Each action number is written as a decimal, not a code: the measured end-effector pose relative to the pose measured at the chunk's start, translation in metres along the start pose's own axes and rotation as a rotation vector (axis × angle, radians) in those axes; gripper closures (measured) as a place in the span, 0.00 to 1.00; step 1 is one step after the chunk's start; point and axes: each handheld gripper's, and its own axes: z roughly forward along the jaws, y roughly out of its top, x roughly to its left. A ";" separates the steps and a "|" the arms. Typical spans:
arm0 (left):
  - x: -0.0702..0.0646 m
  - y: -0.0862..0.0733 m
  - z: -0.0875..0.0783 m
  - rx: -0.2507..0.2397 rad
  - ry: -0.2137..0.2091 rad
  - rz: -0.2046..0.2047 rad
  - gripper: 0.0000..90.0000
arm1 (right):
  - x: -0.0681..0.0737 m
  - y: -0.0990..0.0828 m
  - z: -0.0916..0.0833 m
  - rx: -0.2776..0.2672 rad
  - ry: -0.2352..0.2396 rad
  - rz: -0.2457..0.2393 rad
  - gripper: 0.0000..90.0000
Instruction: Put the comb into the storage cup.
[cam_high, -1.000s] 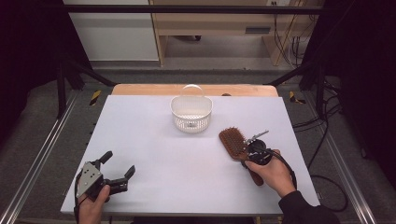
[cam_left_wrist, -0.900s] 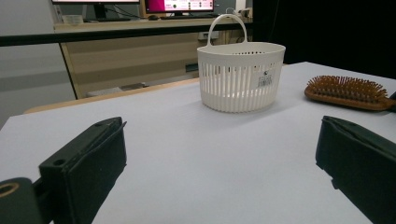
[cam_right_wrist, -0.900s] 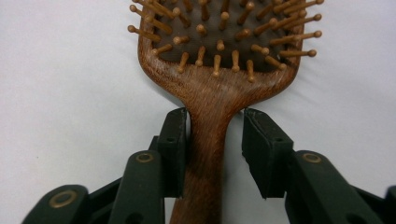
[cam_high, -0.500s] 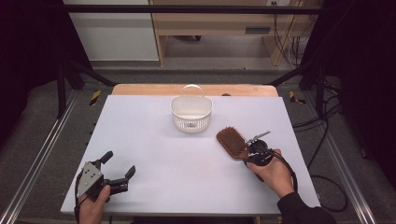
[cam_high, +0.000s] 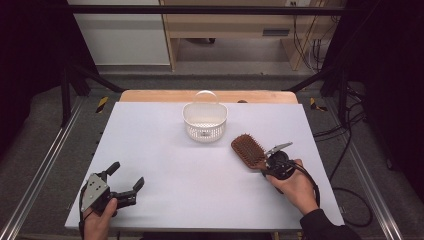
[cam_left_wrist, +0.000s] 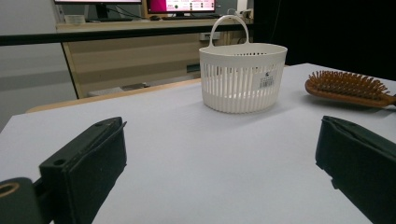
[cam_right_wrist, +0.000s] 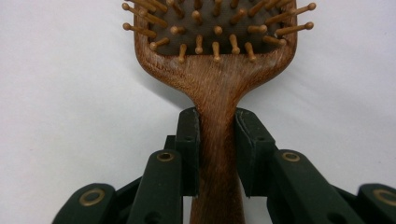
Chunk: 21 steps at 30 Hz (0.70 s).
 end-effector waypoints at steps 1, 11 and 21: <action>0.000 0.000 0.000 0.001 0.001 -0.002 0.02 | 0.000 -0.001 -0.002 -0.015 0.001 0.006 0.81; -0.006 0.004 -0.002 -0.010 0.004 -0.051 0.02 | 0.007 -0.012 -0.028 -0.232 0.044 -0.003 0.81; -0.019 0.005 0.002 0.011 0.010 -0.052 0.02 | 0.014 -0.024 -0.024 -0.450 0.054 0.017 0.81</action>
